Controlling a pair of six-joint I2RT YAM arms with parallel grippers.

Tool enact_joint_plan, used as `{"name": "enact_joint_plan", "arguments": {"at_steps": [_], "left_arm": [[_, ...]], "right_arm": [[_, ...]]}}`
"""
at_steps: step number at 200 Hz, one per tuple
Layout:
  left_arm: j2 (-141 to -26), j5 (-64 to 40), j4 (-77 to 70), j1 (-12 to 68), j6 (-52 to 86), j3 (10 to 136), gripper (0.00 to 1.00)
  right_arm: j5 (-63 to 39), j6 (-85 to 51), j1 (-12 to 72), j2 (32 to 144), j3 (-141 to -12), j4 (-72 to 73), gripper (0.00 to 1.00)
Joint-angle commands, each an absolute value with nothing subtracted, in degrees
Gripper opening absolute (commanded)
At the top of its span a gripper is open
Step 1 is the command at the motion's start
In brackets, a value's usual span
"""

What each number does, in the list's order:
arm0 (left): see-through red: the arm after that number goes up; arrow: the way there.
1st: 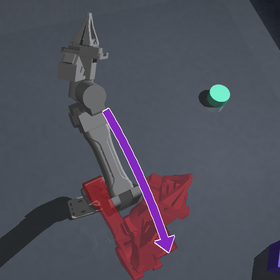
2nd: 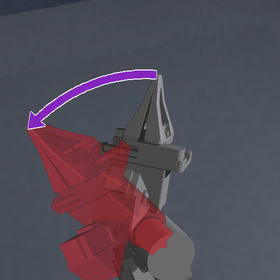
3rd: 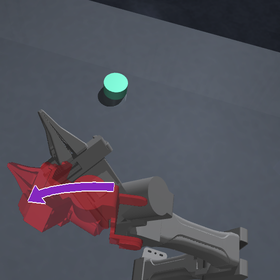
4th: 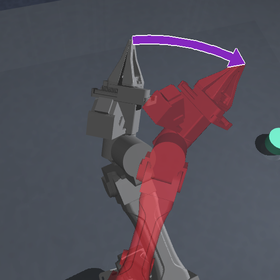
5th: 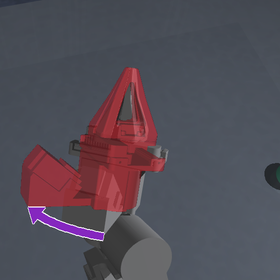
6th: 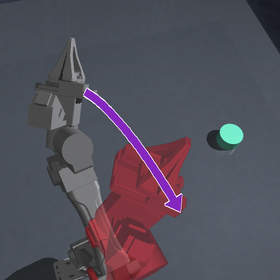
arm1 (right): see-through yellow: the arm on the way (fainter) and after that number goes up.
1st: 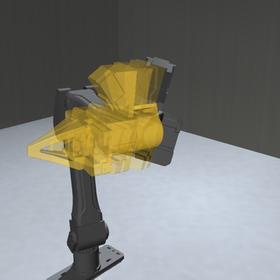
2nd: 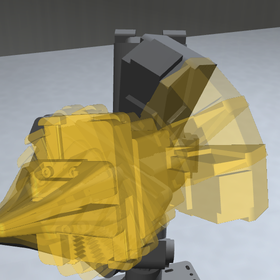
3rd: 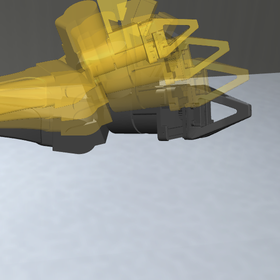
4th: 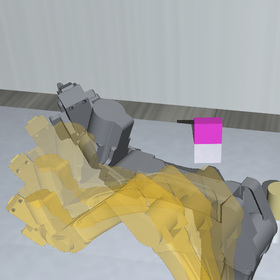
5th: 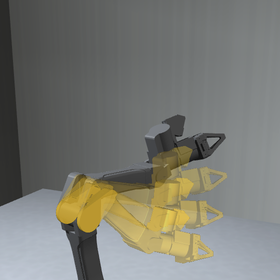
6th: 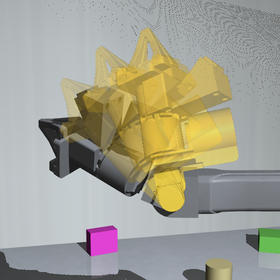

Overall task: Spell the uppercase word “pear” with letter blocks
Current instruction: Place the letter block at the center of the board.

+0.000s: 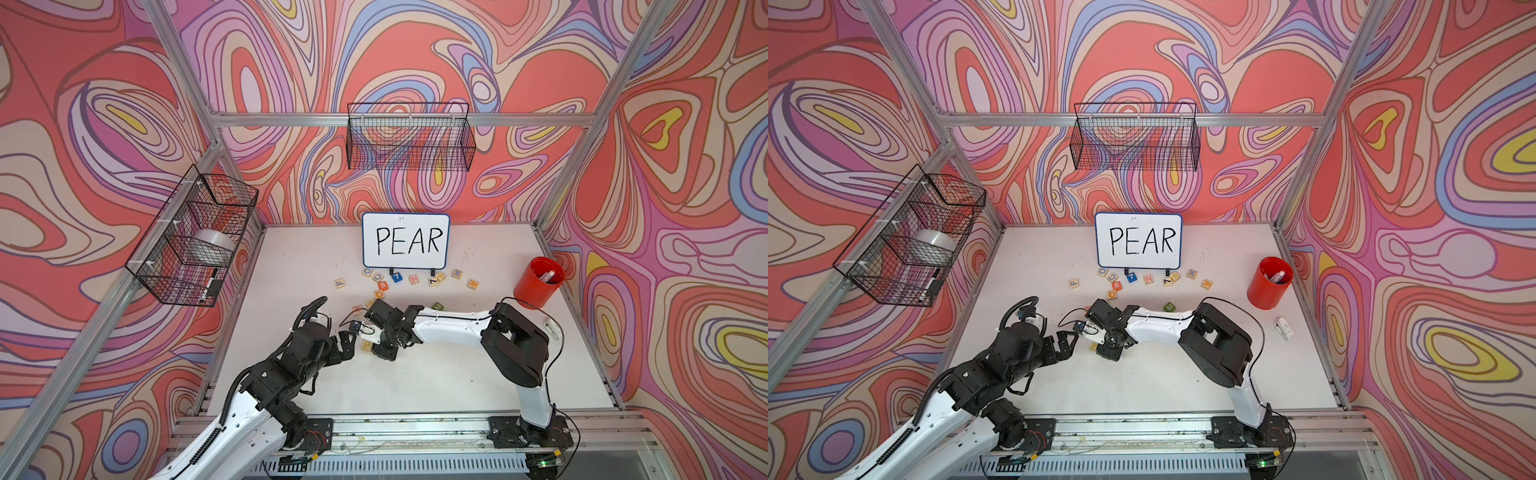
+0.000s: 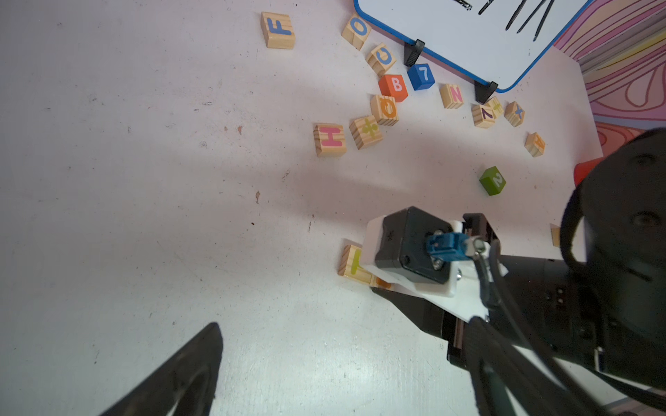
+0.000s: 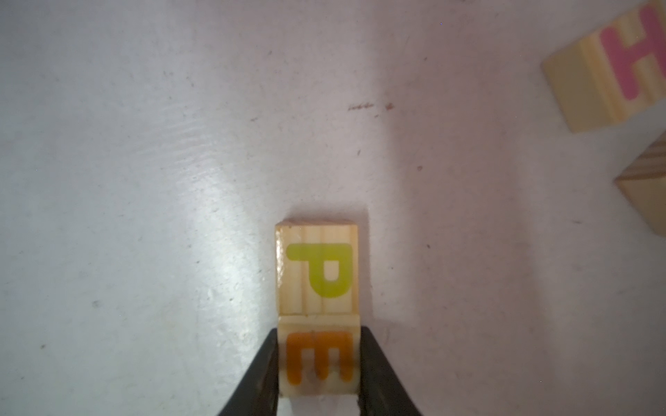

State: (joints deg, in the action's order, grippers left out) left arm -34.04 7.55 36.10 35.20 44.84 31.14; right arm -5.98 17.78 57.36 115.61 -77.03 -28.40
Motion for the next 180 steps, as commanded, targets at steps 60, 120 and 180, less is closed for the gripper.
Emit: {"name": "enact_joint_plan", "arguments": {"at_steps": [60, 120, 180], "left_arm": [[-33.9, 8.8, 38.3, 34.9, 45.2, 31.5, 1.0], [-33.4, 8.3, 38.3, 34.9, 44.5, 32.1, 1.0], [-33.1, 7.0, 36.1, 34.9, 40.9, 34.2, 1.0]], "right_arm": [[-4.7, 15.9, 57.5, 115.6, -74.5, -28.4, 0.52], [-2.4, 9.3, 57.2, 108.0, -70.1, -22.3, 0.65], [8.6, -3.6, 55.3, 97.6, -63.5, -17.5, 0.7]]}}
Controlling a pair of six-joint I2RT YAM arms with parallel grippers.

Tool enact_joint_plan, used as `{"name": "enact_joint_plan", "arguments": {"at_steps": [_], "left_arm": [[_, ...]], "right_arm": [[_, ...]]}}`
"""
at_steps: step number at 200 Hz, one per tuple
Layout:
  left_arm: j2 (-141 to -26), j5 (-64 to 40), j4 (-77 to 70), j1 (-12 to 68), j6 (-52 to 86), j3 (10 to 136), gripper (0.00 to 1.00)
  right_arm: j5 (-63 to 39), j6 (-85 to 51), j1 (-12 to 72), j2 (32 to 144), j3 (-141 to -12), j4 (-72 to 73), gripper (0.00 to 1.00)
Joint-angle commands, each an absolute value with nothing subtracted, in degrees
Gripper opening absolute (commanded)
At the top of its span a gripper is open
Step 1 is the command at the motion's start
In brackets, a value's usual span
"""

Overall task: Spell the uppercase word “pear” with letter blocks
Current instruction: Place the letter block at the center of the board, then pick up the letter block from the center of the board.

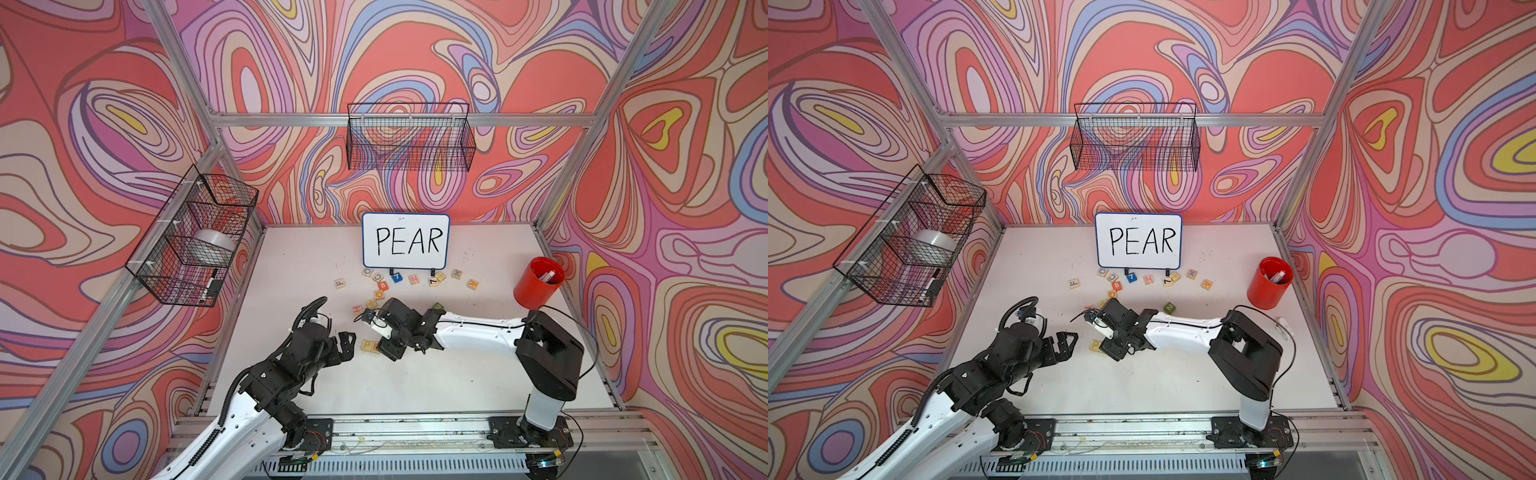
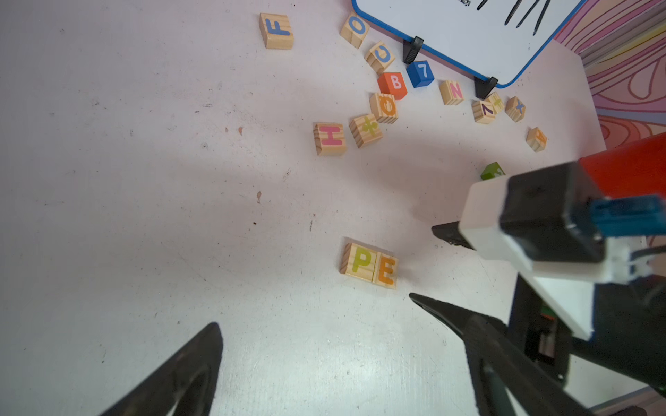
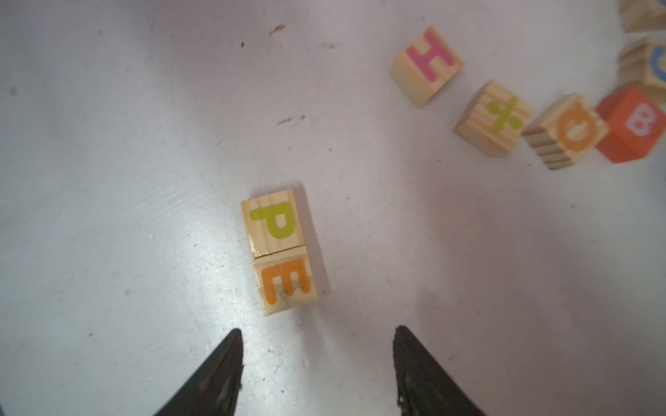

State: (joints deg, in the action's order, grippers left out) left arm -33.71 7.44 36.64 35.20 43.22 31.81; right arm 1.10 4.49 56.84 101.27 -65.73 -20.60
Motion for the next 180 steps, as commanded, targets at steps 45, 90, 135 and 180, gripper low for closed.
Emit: {"name": "enact_joint_plan", "arguments": {"at_steps": [45, 90, 135, 180], "left_arm": [[-36.5, 5.8, 30.0, 34.9, 39.6, 34.7, 1.0], [-45.8, 1.7, 21.4, 34.9, 39.2, 35.1, 1.0], [-56.0, -2.3, 10.1, 36.2, 39.0, 36.9, 1.0], [-66.9, -2.6, 5.5, 40.6, 36.0, 42.7, 1.0]], "right_arm": [[17.6, -21.6, 51.1, 94.3, -61.4, -20.0, 0.7], [26.3, -38.9, 47.4, 91.9, -61.2, -29.2, 0.7], [30.7, -49.3, 42.7, 84.9, -54.7, -34.1, 0.71], [32.3, -51.2, 37.6, 81.1, -51.8, -38.5, 0.74]]}}
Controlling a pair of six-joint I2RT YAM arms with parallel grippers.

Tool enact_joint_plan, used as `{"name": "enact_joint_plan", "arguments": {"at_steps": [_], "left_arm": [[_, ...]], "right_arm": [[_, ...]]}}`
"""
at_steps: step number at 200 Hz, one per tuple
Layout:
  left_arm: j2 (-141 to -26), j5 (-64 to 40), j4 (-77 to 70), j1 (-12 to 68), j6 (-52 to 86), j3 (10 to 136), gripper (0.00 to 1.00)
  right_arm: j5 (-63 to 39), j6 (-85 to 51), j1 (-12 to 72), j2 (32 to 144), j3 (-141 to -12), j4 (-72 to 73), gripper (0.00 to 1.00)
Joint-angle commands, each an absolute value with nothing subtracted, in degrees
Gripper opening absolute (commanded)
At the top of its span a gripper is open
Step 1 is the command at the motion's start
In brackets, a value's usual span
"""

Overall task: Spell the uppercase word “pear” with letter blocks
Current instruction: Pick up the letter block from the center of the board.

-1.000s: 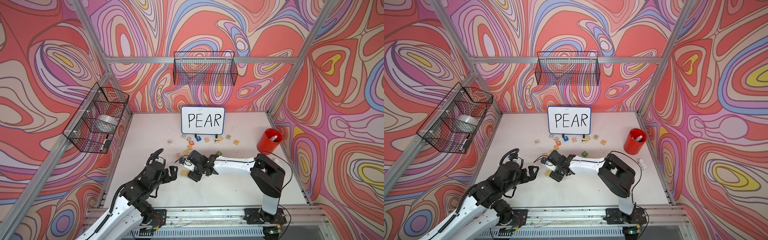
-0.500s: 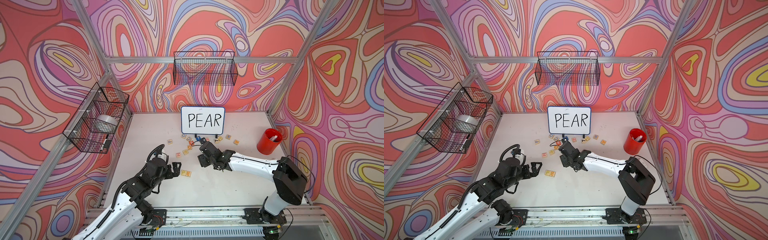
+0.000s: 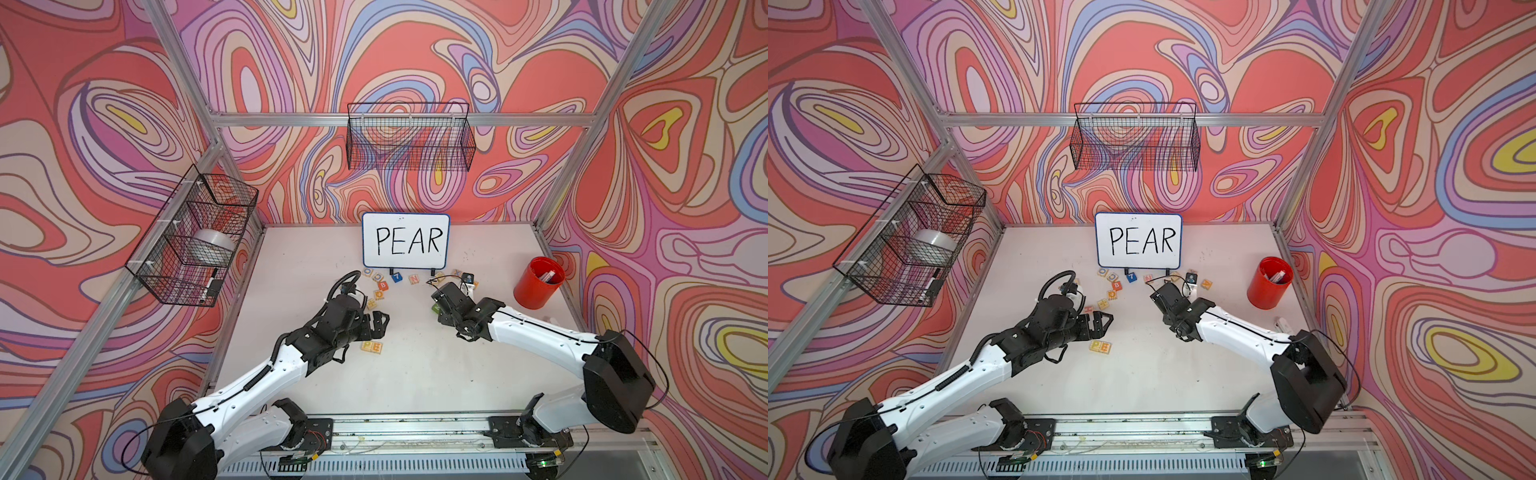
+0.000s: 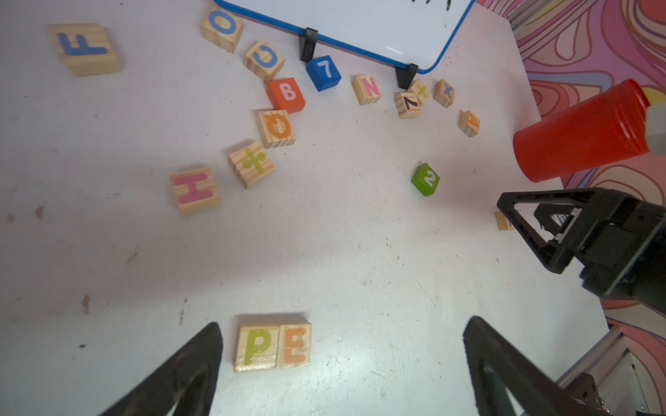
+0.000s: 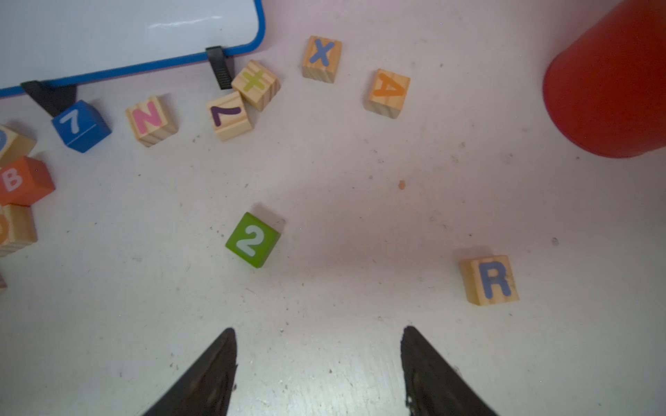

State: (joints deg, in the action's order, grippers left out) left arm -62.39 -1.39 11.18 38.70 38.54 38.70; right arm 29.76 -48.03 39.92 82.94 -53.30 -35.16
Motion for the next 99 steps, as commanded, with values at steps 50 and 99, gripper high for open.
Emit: {"name": "enact_joint_plan", "arguments": {"at_steps": [50, 99], "left_arm": [[-77.1, -3.4, 4.0, 44.1, 33.4, 49.7, 1.0], [-80.3, -1.3, 3.9, 45.2, 32.7, 51.6, 1.0]], "right_arm": [[31.1, -51.3, 28.6, 81.1, -49.6, -33.1, 0.76], [24.8, -46.6, 19.7, 93.1, -56.0, -26.4, 0.76]]}}
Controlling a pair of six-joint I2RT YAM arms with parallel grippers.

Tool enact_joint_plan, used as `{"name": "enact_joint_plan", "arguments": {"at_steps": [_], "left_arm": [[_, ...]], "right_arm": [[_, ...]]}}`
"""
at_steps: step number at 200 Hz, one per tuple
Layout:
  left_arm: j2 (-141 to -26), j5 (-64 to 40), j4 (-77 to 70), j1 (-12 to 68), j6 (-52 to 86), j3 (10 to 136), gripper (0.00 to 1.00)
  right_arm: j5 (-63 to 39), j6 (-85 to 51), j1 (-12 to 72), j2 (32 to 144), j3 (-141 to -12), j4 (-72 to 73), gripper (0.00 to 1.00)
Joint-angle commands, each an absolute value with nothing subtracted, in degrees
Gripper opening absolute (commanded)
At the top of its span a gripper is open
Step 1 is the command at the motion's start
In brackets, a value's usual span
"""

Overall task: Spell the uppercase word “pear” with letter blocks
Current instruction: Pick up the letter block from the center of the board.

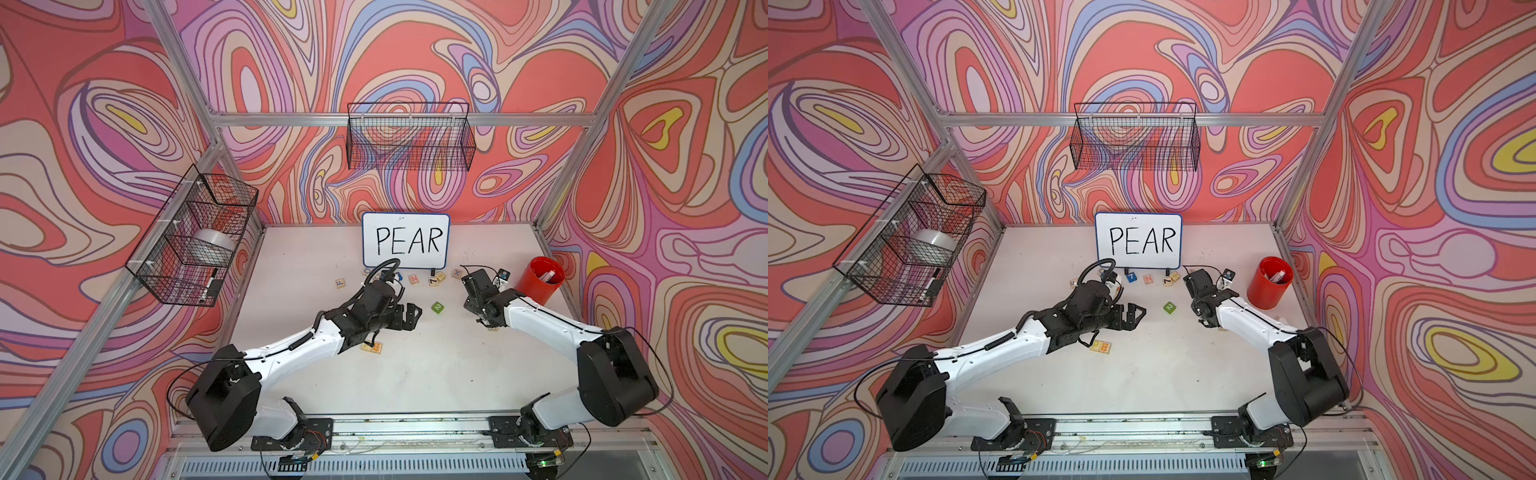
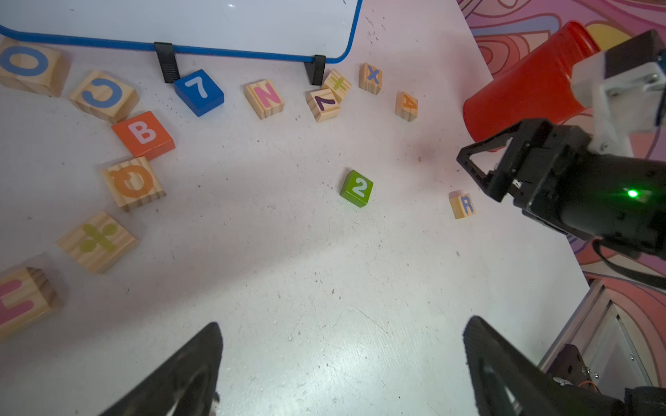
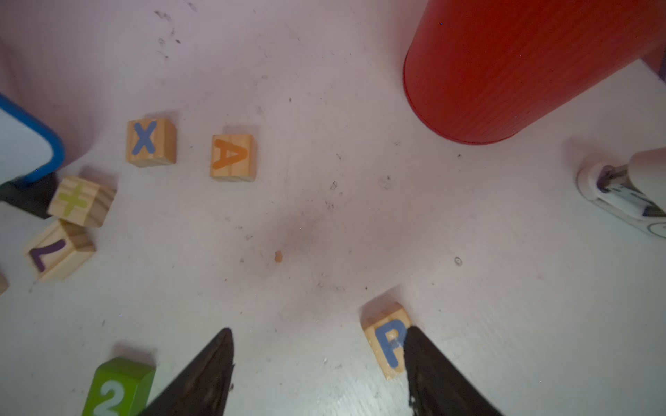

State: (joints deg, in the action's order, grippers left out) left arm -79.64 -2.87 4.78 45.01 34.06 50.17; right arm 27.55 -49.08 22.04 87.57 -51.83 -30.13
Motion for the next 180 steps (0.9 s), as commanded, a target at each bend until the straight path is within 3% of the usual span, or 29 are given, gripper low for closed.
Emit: {"name": "enact_joint_plan", "arguments": {"at_steps": [1, 94, 180], "left_arm": [[-80.3, -1.2, 3.9, 45.2, 32.7, 51.6, 1.0], [-80.1, 6.1, 8.1, 45.2, 30.6, 52.6, 1.0], [-81.1, 7.5, 9.8, 45.2, 31.3, 53.6, 1.0]], "right_arm": [[24.7, -46.4, 19.6, 93.4, -56.3, -26.4, 0.76], [21.1, -41.4, 14.9, 110.1, -67.8, -22.1, 0.75], [22.1, -41.0, 14.9, 116.9, -71.9, -23.1, 0.65]]}}
